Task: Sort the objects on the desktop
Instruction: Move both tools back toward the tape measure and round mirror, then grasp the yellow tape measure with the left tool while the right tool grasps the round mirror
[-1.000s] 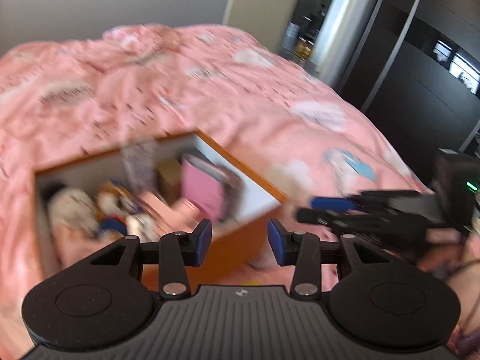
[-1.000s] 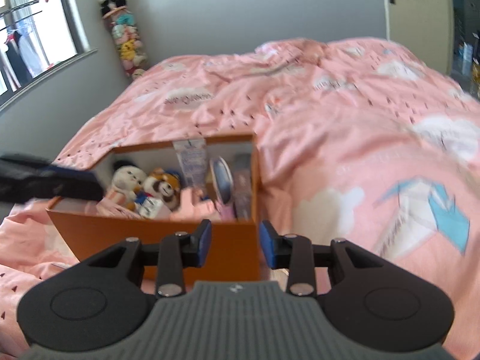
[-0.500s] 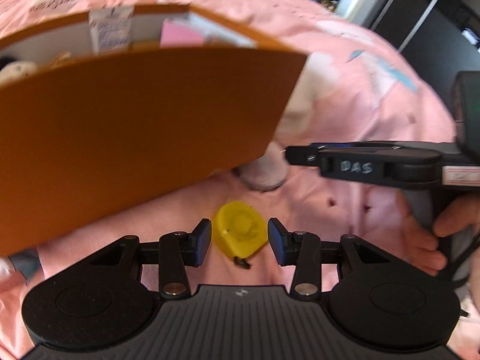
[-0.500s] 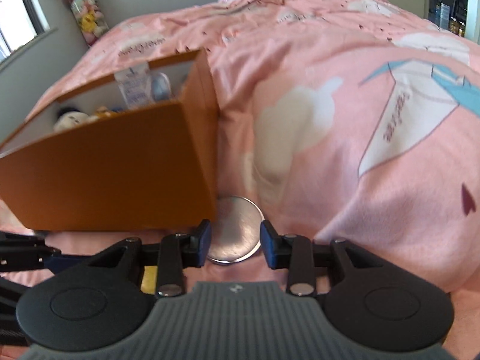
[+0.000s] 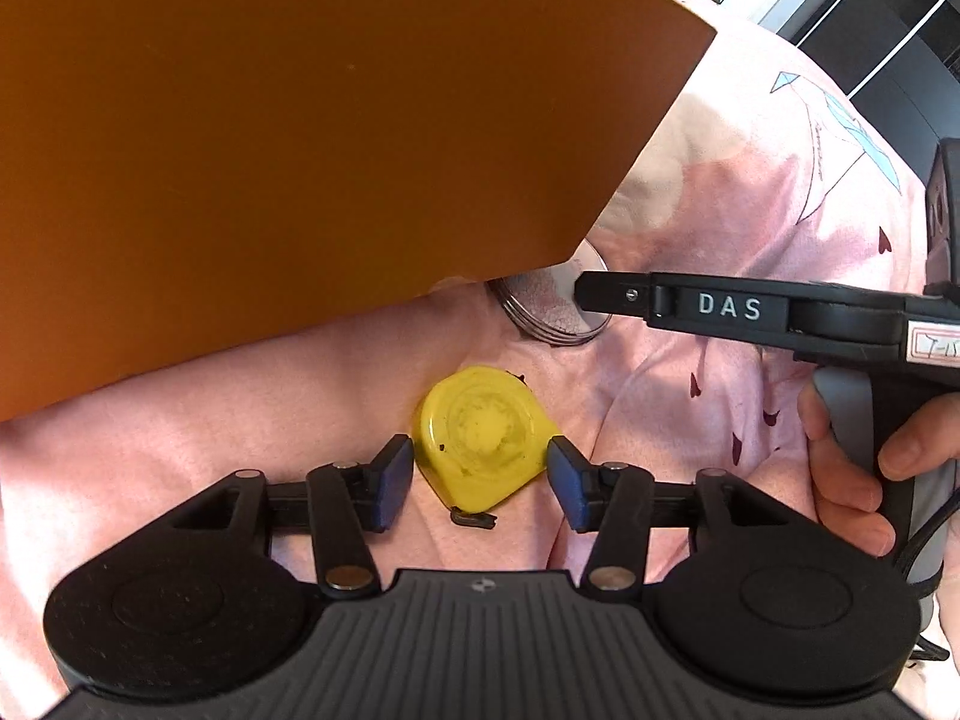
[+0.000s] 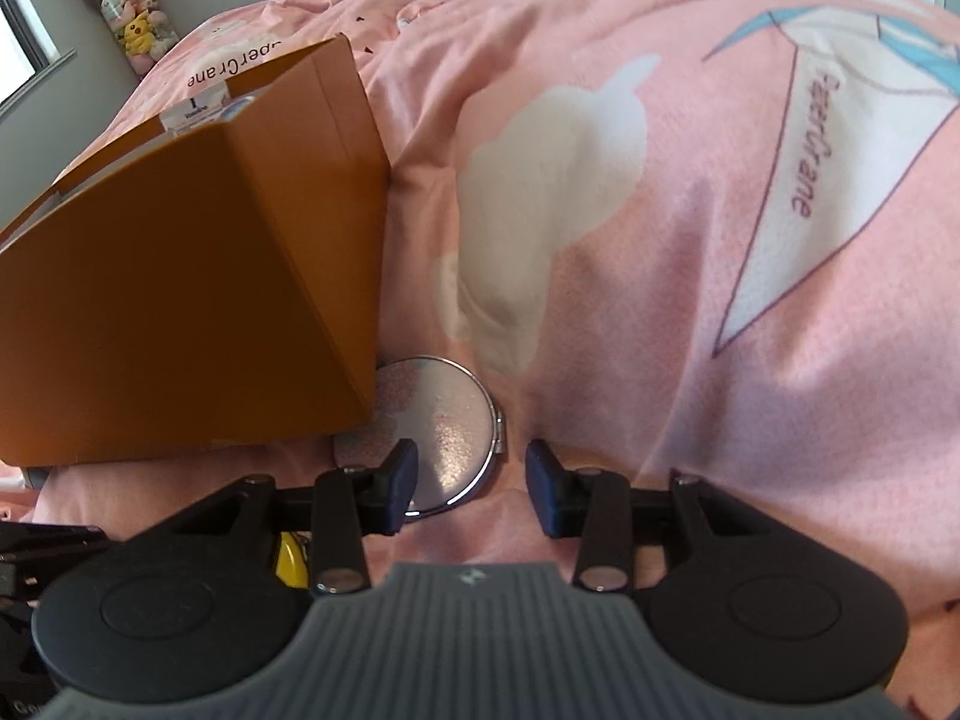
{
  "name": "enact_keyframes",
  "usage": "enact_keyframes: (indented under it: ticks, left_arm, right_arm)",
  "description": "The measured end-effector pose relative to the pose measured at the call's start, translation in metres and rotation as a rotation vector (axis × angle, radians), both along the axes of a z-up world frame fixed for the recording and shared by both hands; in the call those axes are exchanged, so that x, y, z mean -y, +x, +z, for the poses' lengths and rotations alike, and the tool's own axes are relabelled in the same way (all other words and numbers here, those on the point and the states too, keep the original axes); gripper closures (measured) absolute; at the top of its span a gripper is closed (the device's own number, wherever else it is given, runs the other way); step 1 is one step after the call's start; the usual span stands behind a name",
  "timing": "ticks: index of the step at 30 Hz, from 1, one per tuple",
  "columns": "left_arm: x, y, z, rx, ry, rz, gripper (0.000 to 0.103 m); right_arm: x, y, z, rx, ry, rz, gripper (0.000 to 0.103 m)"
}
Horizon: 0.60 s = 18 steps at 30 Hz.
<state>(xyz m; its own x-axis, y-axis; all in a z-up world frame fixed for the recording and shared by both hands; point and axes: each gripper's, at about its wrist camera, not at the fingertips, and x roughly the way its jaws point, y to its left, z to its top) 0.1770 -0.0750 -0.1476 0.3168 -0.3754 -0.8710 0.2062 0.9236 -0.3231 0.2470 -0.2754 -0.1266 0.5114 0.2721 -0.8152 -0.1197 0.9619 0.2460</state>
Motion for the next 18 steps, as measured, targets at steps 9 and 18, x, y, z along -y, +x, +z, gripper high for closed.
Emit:
enact_keyframes:
  ticks: [9, 18]
  left_arm:
    - [0.003, -0.002, -0.003, 0.007, -0.002, -0.018, 0.047]
    - [0.007, -0.009, 0.009, 0.044, 0.019, -0.046, 0.053]
  right_arm:
    - [0.008, 0.015, -0.015, -0.036, 0.131, -0.016, 0.059]
    - [0.014, 0.009, -0.011, -0.026, 0.178, -0.058, 0.078]
